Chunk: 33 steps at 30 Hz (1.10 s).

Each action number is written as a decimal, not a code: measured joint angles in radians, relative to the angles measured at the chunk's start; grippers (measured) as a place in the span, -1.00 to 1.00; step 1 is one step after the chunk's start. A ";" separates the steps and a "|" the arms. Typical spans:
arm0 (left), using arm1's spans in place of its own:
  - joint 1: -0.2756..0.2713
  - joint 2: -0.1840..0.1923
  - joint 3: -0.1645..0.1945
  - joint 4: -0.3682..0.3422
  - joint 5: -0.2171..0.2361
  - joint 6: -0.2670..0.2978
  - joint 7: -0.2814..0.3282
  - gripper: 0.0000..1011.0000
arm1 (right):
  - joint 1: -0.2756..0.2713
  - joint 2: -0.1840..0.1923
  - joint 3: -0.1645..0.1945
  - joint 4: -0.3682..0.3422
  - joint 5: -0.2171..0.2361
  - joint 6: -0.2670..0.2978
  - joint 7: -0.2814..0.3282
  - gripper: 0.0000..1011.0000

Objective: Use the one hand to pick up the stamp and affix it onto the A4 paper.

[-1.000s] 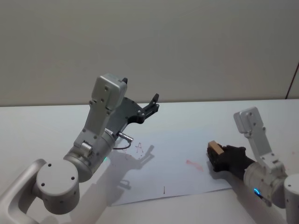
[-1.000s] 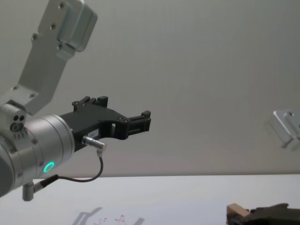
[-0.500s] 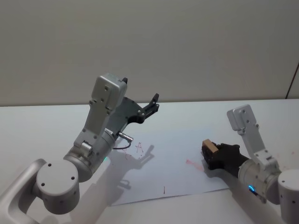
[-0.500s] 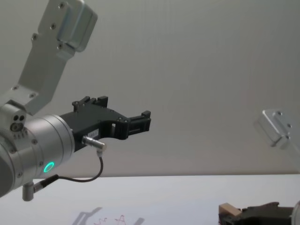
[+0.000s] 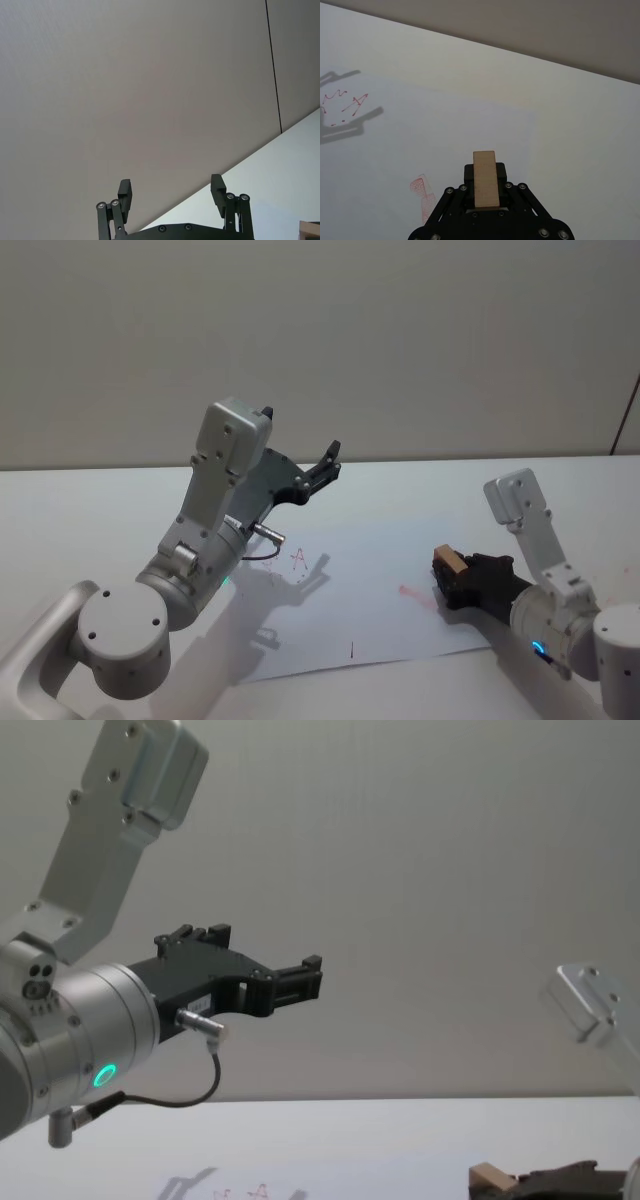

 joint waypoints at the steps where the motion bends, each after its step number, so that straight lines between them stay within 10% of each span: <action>1: 0.000 0.000 0.000 0.000 0.000 0.000 0.000 0.98 | 0.000 0.000 0.000 0.000 0.000 0.000 0.000 -0.57; 19: 0.000 0.000 0.000 0.000 0.000 0.000 0.000 0.98 | 0.027 -0.014 -0.004 0.041 -0.014 -0.052 0.003 -0.57; 33: 0.000 0.000 0.000 0.000 0.000 0.000 0.000 0.98 | 0.057 -0.033 0.011 -0.060 0.075 -0.138 -0.017 -0.57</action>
